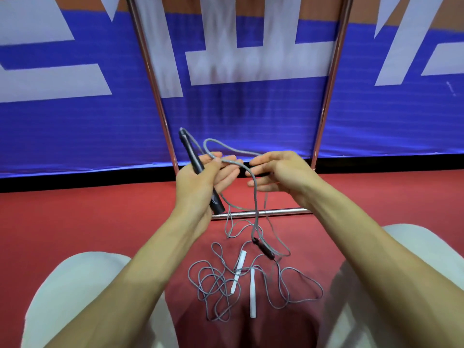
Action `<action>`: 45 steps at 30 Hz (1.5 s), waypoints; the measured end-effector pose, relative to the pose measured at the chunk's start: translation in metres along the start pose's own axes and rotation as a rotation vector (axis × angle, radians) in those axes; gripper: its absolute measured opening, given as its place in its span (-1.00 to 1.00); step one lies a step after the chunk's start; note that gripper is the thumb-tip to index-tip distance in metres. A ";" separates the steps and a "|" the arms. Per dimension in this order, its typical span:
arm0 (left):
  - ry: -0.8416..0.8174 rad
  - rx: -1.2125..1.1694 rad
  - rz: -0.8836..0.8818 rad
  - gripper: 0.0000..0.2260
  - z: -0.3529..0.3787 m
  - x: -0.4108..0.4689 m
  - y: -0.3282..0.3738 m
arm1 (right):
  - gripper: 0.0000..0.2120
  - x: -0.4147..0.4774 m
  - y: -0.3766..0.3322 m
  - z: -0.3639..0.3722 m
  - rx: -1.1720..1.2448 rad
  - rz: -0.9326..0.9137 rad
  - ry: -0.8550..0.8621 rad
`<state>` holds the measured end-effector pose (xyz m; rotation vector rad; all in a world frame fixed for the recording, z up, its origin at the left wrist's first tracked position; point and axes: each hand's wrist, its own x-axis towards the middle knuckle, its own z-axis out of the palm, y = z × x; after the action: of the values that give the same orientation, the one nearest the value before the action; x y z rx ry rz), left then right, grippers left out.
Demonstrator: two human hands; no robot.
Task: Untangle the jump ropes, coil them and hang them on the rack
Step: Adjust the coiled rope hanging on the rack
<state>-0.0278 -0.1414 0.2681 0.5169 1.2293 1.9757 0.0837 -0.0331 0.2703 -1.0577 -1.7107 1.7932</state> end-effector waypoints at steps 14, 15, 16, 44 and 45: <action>0.048 -0.326 -0.074 -0.91 -0.018 0.010 0.014 | -0.72 0.005 0.027 0.021 -0.669 -0.293 0.010; 0.040 -0.243 -0.059 -0.92 -0.018 0.011 0.014 | -0.72 0.006 0.025 0.018 -0.578 -0.280 0.050; 0.029 -0.148 -0.054 -0.91 -0.019 0.011 0.013 | -0.72 0.007 0.023 0.014 -0.474 -0.264 0.085; -0.443 0.778 -0.015 -0.93 -0.012 -0.001 -0.021 | -0.93 -0.002 -0.012 -0.019 0.840 -0.001 0.280; -0.402 0.886 0.069 -0.94 -0.016 0.004 -0.022 | -0.90 0.000 -0.010 -0.019 0.723 -0.006 0.274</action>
<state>-0.0323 -0.1419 0.2412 1.3214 1.7792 1.1892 0.0970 -0.0196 0.2817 -0.9034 -0.7903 1.9199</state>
